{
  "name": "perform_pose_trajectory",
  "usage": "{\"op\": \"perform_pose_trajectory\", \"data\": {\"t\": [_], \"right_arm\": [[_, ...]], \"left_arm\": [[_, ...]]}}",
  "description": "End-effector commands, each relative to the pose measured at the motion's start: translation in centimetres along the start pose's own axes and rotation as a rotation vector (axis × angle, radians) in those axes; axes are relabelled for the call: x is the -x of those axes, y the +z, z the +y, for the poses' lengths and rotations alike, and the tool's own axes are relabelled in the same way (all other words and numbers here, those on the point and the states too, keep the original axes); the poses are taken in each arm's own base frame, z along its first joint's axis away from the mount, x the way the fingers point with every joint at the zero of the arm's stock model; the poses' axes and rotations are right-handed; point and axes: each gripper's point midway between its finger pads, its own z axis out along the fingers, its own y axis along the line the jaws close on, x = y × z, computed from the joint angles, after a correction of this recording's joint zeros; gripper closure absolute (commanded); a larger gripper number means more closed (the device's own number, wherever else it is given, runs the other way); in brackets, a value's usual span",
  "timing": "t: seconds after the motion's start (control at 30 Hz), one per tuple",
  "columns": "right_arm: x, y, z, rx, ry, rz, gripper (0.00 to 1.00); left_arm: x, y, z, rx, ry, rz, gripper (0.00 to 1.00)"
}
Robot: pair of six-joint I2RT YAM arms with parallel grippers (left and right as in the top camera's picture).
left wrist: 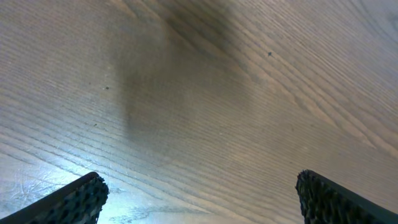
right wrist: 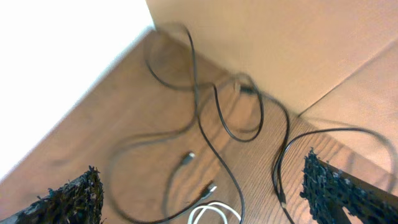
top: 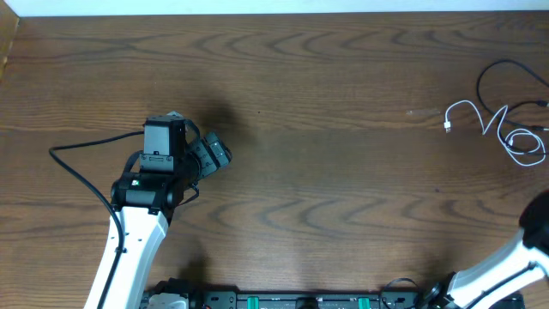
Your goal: Untangle cables
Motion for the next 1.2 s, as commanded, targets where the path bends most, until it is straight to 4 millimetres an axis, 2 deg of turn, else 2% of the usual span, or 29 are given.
{"op": "perform_pose_trajectory", "data": {"t": [0.0,0.03,0.07,0.13,0.17,0.2,0.3,0.47,0.6,0.8,0.87,1.0,1.17], "right_arm": [[3.0,-7.7,1.7,0.150,0.057,-0.116,0.01],[3.5,-9.6,2.0,0.186,0.057,-0.142,0.01],[4.2,-13.2,2.6,0.249,0.055,-0.190,0.01],[4.3,-16.7,3.0,0.304,0.049,-0.223,0.01],[4.0,-19.3,3.2,0.345,0.044,-0.241,0.01],[3.8,-20.9,3.3,0.368,0.040,-0.250,0.01],[3.1,-25.2,3.3,0.421,0.031,-0.289,0.01],[1.3,-30.5,2.5,0.450,0.024,-0.322,0.01],[-1.6,-32.3,1.5,0.435,0.027,-0.262,0.01],[-8.2,-33.7,-0.4,0.384,0.037,-0.072,0.01],[-10.9,-34.1,-1.2,0.358,0.041,0.017,0.01],[-10.0,-34.0,-4.3,0.183,0.048,-0.059,0.01],[-10.4,-33.9,-4.5,0.174,0.047,-0.043,0.01]], "left_arm": [[0.3,-0.2,0.2,0.013,-0.014,-0.003,0.02],[0.2,-0.2,0.2,0.015,-0.014,0.000,0.02],[0.2,-0.2,0.2,0.016,-0.014,0.001,0.02],[0.2,-0.2,0.2,0.016,-0.014,0.002,0.02],[0.2,-0.2,0.2,0.016,-0.014,0.002,0.02],[0.2,-0.2,0.2,0.017,-0.014,0.003,0.02],[0.2,-0.2,0.3,0.017,-0.014,0.003,0.02],[0.2,-0.2,0.3,0.017,-0.014,0.003,0.02],[0.2,-0.2,0.3,0.017,-0.014,0.003,0.02],[0.2,-0.2,0.3,0.017,-0.014,0.003,0.02],[0.2,-0.2,0.3,0.017,-0.014,0.003,0.02],[0.2,-0.2,0.3,0.017,-0.014,0.003,0.02],[0.2,-0.2,0.3,0.017,-0.014,0.003,0.02]]}}
